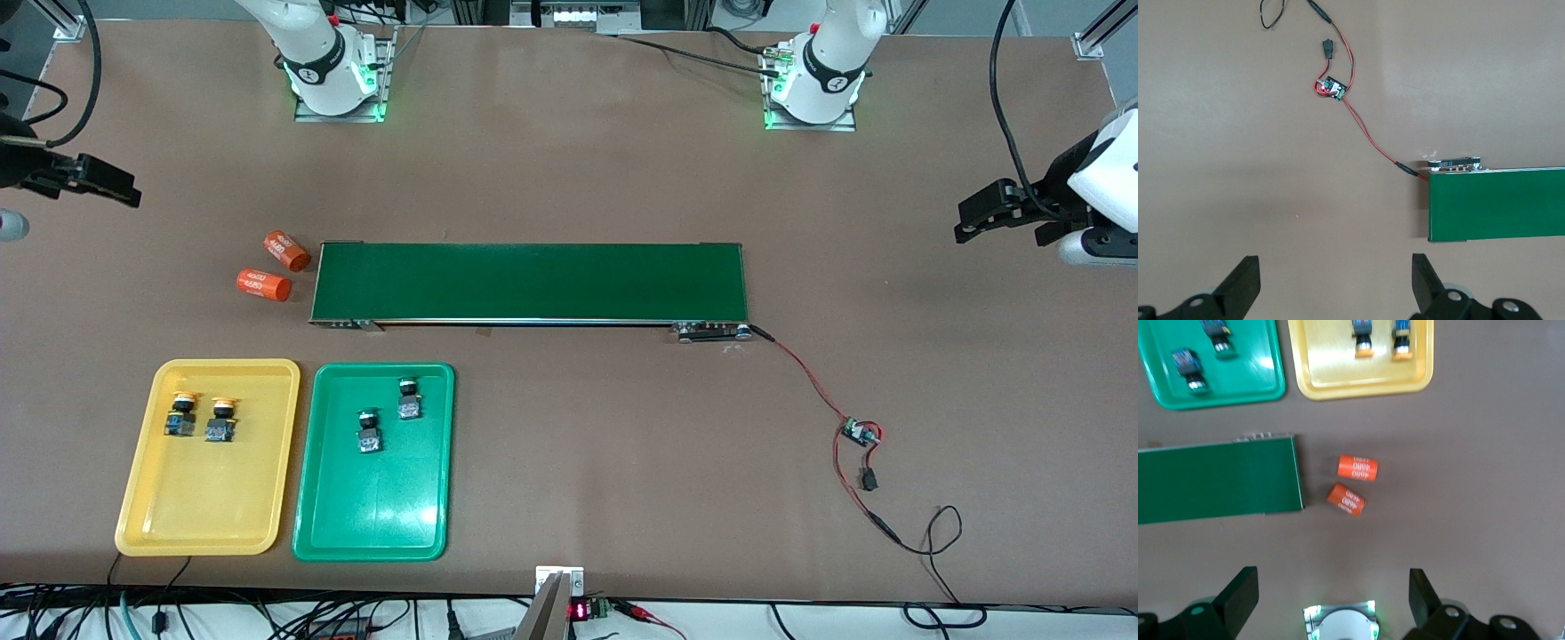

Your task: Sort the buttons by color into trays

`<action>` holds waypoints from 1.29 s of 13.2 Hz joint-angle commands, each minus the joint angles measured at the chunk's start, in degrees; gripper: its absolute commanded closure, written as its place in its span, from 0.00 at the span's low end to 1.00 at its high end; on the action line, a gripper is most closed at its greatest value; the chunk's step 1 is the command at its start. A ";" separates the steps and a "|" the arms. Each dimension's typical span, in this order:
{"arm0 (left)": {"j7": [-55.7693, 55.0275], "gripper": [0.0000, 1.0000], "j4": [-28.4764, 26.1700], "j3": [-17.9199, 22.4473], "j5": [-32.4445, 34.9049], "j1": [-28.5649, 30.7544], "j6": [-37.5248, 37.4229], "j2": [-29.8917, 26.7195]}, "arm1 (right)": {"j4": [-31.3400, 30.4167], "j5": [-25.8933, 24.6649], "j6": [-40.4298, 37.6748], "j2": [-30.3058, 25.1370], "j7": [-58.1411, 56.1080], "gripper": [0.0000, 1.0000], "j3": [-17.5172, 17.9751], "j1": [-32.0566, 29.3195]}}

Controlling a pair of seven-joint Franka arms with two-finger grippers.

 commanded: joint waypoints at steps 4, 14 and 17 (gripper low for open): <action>-0.32 0.00 -0.71 -0.01 0.70 0.21 1.83 -0.94 | -2.55 1.63 0.23 -0.61 -0.43 0.00 0.37 -0.42; -0.32 0.00 -1.24 -0.01 0.70 0.12 1.83 -1.46 | -1.67 2.51 -0.22 0.80 -0.87 0.00 0.46 0.98; -0.32 0.00 -1.24 -0.01 0.70 0.21 1.83 -1.46 | -1.58 2.60 -0.22 0.80 -0.70 0.00 0.46 1.51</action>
